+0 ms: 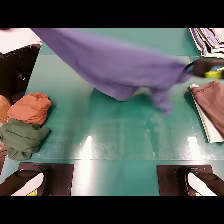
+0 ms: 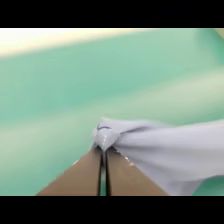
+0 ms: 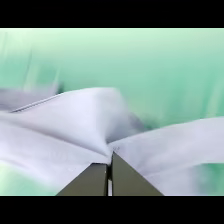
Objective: Fold the shirts.
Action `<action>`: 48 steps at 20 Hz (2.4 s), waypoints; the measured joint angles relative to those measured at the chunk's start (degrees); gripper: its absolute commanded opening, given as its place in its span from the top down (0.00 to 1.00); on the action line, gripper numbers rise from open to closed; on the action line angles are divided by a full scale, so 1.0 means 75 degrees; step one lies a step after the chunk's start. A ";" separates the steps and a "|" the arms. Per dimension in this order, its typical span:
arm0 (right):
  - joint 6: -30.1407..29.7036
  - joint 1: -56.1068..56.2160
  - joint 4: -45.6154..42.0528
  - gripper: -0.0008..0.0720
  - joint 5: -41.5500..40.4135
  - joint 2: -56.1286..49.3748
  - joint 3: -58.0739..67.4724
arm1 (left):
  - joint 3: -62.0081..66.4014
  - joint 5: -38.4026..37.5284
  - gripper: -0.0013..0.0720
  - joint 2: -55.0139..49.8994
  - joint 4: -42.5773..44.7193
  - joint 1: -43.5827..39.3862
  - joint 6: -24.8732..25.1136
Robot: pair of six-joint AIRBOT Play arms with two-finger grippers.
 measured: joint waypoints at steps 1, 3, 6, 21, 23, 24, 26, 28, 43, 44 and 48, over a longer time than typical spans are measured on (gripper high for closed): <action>0.0003 -0.0198 -0.0070 0.97 0.0239 0.0315 0.0408 | 0.0353 0.0000 0.95 0.0268 0.0015 -0.0003 -0.0029; 0.0015 -0.0571 -0.0134 0.97 0.0621 0.0845 0.1134 | 0.0994 -0.0017 0.95 0.0682 0.0047 0.0000 -0.0111; 0.0023 -0.1172 -0.0216 0.97 0.1119 0.1338 0.2130 | 0.1781 -0.0064 0.95 0.1058 0.0064 -0.0003 -0.0242; 0.1192 0.0204 -0.1626 0.97 0.3331 -0.1888 0.2186 | 0.0743 -0.0906 0.95 -0.2349 0.0498 0.0003 -0.0338; 0.1288 0.0577 -0.1804 0.97 0.3028 -0.2719 0.1719 | 0.0621 -0.0991 0.95 -0.3395 0.0527 0.0006 -0.0332; 0.1320 0.0723 -0.1891 0.97 0.2818 -0.3185 0.1562 | 0.0583 -0.0953 0.95 -0.3899 0.0522 0.0006 -0.0321; 0.1355 0.0883 -0.1918 0.96 0.2430 -0.3987 0.1489 | 0.0536 -0.0784 0.95 -0.4741 0.0522 0.0006 -0.0254; 0.1381 0.0901 -0.1784 0.95 0.2136 -0.4674 0.1705 | 0.0513 -0.0560 0.94 -0.5330 0.0530 0.0006 -0.0207; -0.0125 -0.0452 0.0548 0.43 0.2206 -0.3127 0.0411 | -0.2573 -0.1938 0.32 -0.3736 0.0577 0.0670 -0.0758; -0.0201 -0.0580 0.0691 0.43 0.2194 -0.2804 0.0003 | -0.3381 -0.1830 0.32 -0.3279 0.0519 0.0688 -0.0758; -0.0376 -0.0935 0.1005 0.43 0.1982 -0.1711 -0.1332 | -0.6627 -0.1364 0.32 -0.1454 -0.0181 0.0697 -0.0632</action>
